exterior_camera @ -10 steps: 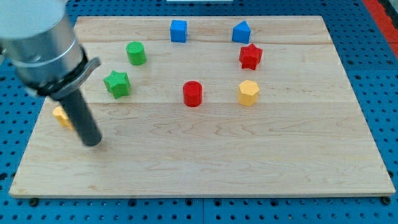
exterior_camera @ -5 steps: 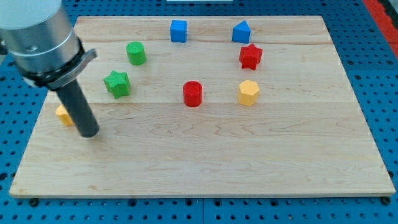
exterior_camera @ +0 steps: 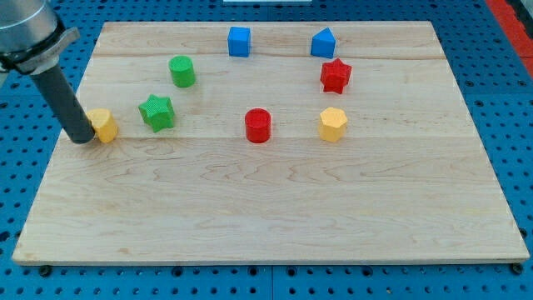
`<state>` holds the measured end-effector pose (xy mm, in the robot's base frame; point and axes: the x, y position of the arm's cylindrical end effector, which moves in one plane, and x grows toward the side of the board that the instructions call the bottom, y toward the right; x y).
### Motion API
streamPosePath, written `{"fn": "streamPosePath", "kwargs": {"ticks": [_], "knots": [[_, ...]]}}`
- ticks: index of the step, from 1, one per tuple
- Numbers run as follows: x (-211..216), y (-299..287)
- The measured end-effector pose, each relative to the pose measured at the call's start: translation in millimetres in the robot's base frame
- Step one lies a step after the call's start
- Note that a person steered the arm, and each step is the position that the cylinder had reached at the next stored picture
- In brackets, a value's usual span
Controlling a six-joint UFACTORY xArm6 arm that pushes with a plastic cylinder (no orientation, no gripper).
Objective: Place the yellow heart towards the left side of the green circle
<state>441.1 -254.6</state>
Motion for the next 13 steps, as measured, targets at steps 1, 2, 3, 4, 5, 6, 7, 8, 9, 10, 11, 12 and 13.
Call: {"fn": "streamPosePath", "kwargs": {"ticks": [1, 2, 3, 4, 5, 6, 7, 8, 9, 10, 11, 12, 13], "knots": [[-0.2, 9.2], [1.8, 19.2], [15.2, 43.3], [14.7, 46.0], [-11.6, 31.8], [-34.6, 31.0], [-60.3, 26.2], [-83.8, 20.0], [-101.9, 19.8], [-103.9, 37.5], [-106.9, 67.0], [-94.2, 83.3], [-81.0, 99.6]]}}
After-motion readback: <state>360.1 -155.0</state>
